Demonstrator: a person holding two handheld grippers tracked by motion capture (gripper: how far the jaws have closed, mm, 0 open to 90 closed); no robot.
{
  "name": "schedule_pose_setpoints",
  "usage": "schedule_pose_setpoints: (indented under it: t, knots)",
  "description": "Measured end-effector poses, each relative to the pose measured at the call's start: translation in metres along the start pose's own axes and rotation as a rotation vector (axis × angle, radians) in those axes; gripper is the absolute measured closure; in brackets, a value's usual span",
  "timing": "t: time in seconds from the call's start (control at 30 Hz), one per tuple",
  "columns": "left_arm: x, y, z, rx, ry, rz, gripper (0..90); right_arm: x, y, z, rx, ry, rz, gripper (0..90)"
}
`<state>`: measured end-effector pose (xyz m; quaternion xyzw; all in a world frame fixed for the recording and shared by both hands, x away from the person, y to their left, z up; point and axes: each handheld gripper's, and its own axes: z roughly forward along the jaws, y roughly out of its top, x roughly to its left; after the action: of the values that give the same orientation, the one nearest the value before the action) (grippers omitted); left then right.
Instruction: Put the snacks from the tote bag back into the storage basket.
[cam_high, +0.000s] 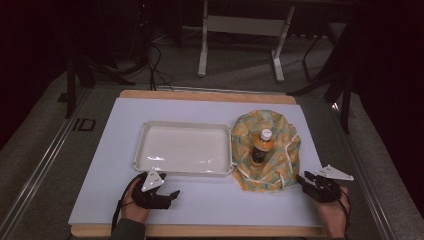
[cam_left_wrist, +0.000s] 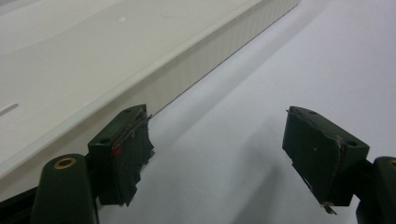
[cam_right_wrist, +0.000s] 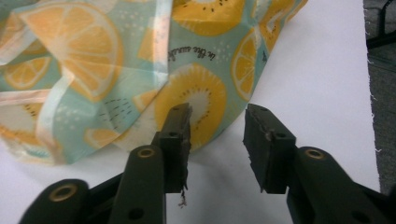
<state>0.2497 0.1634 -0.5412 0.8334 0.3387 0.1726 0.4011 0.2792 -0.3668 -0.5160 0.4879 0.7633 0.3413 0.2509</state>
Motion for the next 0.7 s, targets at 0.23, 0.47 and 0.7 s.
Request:
schedule_pose_setpoints:
  t: [0.23,0.47,0.7]
  knots:
    - [0.0,0.0,0.0,0.002,-0.001,-0.002,23.4,0.001,0.004,-0.008,0.011,0.042,-0.037,60.8]
    - [0.0,0.0,0.001,0.008,0.0,0.001,23.4,0.002,0.01,-0.017,0.01,0.043,-0.07,58.6]
    - [0.0,0.0,0.001,0.009,-0.001,0.001,23.4,0.0,0.016,-0.023,0.013,0.06,-0.081,66.0]
